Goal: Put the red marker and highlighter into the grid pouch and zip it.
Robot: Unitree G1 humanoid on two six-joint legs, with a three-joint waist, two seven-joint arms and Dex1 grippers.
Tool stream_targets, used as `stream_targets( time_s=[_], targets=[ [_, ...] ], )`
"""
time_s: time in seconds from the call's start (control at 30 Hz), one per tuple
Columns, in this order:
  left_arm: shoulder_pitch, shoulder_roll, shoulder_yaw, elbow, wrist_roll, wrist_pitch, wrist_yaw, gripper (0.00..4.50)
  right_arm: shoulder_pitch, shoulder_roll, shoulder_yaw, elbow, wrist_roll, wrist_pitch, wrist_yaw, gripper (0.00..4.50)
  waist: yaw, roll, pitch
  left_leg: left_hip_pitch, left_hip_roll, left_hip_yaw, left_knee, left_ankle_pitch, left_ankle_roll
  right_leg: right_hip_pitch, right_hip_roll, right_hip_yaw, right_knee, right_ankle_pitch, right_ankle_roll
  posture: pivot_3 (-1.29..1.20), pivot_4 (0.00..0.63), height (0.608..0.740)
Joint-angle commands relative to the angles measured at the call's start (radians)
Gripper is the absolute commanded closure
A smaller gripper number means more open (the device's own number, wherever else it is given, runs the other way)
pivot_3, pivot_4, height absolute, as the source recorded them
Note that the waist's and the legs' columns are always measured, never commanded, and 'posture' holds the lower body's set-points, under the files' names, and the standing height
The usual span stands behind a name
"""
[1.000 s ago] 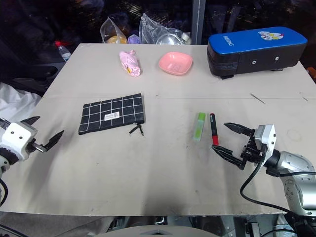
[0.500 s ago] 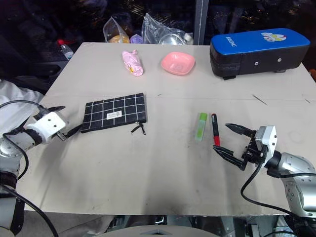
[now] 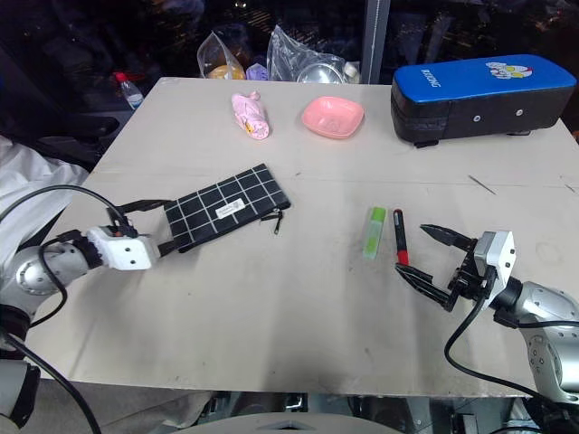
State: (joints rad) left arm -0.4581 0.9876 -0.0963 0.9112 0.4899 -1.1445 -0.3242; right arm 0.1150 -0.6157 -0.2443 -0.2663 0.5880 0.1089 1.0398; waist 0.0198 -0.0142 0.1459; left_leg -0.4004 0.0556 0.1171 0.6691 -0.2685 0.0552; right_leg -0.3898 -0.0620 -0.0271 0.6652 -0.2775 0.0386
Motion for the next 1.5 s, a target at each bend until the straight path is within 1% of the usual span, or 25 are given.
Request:
stream_targets(
  time_s=[0.03,0.27,0.4,0.53,0.7,0.77,0.97,1.23,1.5],
  targets=[
    [-0.010,-0.040,-0.012,-0.081,0.070,-0.029,0.119,0.04,-0.005,-0.015,-0.024,-0.029,0.007,-0.010,0.000,0.00,-0.001,0.000,0.000,0.000,0.000,0.000,0.000,0.000,0.000,0.000,0.000,0.000,0.000,0.000,0.000,0.00,0.150,0.737],
    [-0.031,-0.090,-0.052,-0.121,0.202,0.058,0.297,0.04,-0.002,-0.019,-0.032,-0.035,-0.003,0.002,-0.035,0.00,-0.009,-0.001,0.000,0.000,0.001,0.000,0.000,0.000,0.000,-0.001,0.003,0.000,0.000,0.000,0.000,0.00,0.150,0.737],
    [-0.043,-0.114,-0.083,-0.128,0.237,0.099,0.356,0.04,-0.004,-0.017,-0.033,-0.040,-0.011,0.009,-0.067,0.00,-0.005,-0.001,0.000,0.000,0.002,0.000,0.000,0.000,-0.001,-0.001,0.004,0.000,0.001,0.000,0.000,0.00,0.150,0.737],
    [-0.042,-0.148,-0.088,-0.183,0.210,0.113,0.367,0.04,-0.002,-0.016,-0.037,-0.041,-0.020,0.001,-0.086,0.00,-0.004,-0.001,0.000,0.000,0.002,0.000,0.000,0.001,-0.001,-0.001,0.003,0.000,0.001,0.000,0.000,0.00,0.150,0.737],
    [-0.055,-0.196,-0.090,-0.220,0.191,0.184,0.370,0.04,-0.012,-0.012,-0.039,-0.045,-0.023,0.002,-0.110,0.00,-0.006,-0.001,0.001,-0.001,0.002,0.000,0.000,0.002,-0.004,-0.001,0.003,0.000,0.001,0.000,0.000,0.00,0.150,0.737],
    [-0.064,-0.214,-0.095,-0.217,0.181,0.201,0.366,0.04,-0.013,-0.013,-0.037,-0.045,-0.022,0.001,-0.113,0.00,-0.006,-0.001,0.001,0.000,0.002,0.000,0.000,0.003,-0.004,-0.001,0.004,0.000,0.001,0.000,0.000,0.00,0.150,0.737],
    [-0.110,-0.258,-0.126,-0.177,0.207,0.239,0.389,0.04,-0.022,-0.010,-0.030,-0.041,-0.027,-0.006,-0.121,0.00,-0.006,-0.001,0.001,-0.001,0.002,0.000,0.000,0.003,-0.005,-0.001,0.004,0.000,0.001,0.000,0.000,0.00,0.150,0.737],
    [-0.115,-0.262,-0.156,-0.166,0.211,0.217,0.443,0.04,-0.009,-0.005,-0.034,-0.047,-0.030,-0.012,-0.129,0.00,-0.007,-0.001,0.001,-0.001,0.002,0.000,0.000,0.003,-0.005,-0.001,0.004,0.001,0.001,0.000,0.001,0.00,0.150,0.737],
    [-0.098,-0.256,-0.156,-0.190,0.218,0.208,0.483,0.04,-0.014,-0.003,-0.023,-0.039,-0.036,-0.015,-0.132,0.00,-0.006,-0.001,0.001,-0.001,0.002,0.000,0.000,0.003,-0.005,-0.001,0.004,0.001,0.001,0.000,0.000,0.00,0.150,0.737]
  ],
)
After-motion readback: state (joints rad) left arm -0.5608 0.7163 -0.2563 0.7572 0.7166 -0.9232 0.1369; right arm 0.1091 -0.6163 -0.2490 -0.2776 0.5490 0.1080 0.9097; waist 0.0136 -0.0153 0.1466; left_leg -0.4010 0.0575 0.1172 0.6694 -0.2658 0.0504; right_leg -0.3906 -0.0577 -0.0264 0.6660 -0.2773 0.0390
